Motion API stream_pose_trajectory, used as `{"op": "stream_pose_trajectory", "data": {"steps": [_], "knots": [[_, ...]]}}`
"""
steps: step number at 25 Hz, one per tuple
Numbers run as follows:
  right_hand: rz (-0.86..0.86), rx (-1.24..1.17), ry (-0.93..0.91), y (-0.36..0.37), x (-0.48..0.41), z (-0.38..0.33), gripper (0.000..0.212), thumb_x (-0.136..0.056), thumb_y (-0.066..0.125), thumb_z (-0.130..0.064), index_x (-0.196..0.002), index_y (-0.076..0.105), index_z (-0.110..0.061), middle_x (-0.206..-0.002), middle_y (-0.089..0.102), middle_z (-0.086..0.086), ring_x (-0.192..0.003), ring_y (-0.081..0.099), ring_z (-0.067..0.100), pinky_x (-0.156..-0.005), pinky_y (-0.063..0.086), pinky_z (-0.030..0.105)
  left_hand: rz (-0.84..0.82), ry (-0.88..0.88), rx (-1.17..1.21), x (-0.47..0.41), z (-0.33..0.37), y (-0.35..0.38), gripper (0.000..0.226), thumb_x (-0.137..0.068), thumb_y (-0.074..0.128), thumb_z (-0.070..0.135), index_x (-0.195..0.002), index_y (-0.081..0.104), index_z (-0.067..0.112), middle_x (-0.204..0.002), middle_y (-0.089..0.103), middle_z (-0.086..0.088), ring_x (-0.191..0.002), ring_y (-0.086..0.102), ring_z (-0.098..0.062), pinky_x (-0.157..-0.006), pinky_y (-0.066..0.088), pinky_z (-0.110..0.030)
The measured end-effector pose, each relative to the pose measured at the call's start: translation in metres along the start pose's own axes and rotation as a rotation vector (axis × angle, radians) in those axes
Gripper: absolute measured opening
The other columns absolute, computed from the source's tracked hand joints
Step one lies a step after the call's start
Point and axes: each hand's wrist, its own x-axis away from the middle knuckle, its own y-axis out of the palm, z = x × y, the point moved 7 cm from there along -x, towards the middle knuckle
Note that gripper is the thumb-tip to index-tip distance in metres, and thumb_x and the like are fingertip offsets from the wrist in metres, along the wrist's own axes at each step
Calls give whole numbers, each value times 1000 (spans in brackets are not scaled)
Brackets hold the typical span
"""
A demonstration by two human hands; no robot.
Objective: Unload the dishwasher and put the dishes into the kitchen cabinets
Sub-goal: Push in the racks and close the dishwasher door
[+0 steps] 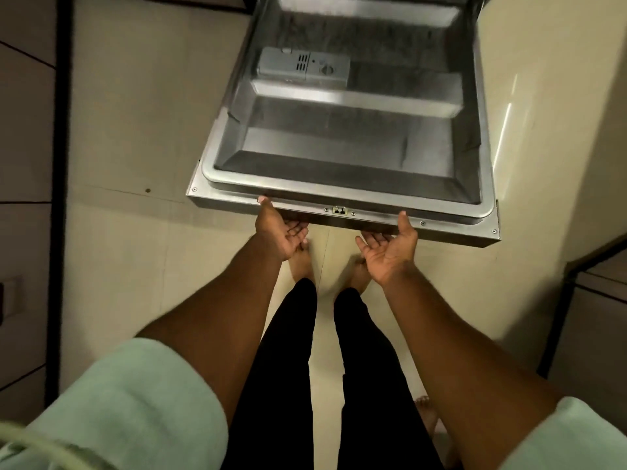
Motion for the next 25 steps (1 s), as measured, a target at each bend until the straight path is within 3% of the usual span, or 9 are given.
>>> {"op": "stream_pose_trajectory", "data": {"steps": [5, 13, 18, 22, 25], "knots": [[47, 158, -64, 42, 71, -45, 41, -99, 54, -25, -132, 47, -2, -129, 56, 25, -109, 61, 34, -101, 47, 46, -1, -2, -139, 78, 48, 34, 79, -96, 35, 61, -135, 39, -7, -131, 54, -27, -118, 57, -35, -106, 45, -43], [28, 388, -165, 122, 153, -120, 42, -97, 57, -28, -126, 43, 0, -121, 57, 30, -103, 66, 38, -91, 56, 45, 27, 163, -299, 175, 110, 96, 46, -102, 43, 33, -132, 47, -2, -115, 62, -20, -92, 64, -25, -84, 55, -36], [32, 454, -131, 174, 190, -162, 33, -99, 55, -24, -118, 41, -1, -120, 55, 37, -101, 65, 42, -91, 55, 48, -20, 215, -271, 216, 152, 130, 37, -99, 54, 18, -130, 50, 0, -119, 63, -22, -107, 66, -30, -90, 56, -39], [52, 479, -198, 212, 214, -187, 45, -99, 54, -27, -132, 38, 0, -118, 59, 34, -88, 68, 36, -80, 59, 42, -43, 207, -309, 235, 186, 156, 33, -95, 60, 17, -123, 54, 1, -103, 66, -20, -94, 69, -29, -82, 59, -39], [64, 502, -213, 235, 228, -203, 47, -98, 56, -32, -130, 39, -3, -103, 63, 25, -83, 70, 30, -82, 60, 42, -37, 239, -371, 247, 209, 185, 32, -98, 56, 19, -128, 53, 8, -118, 64, -21, -96, 69, -30, -81, 59, -40]]}}
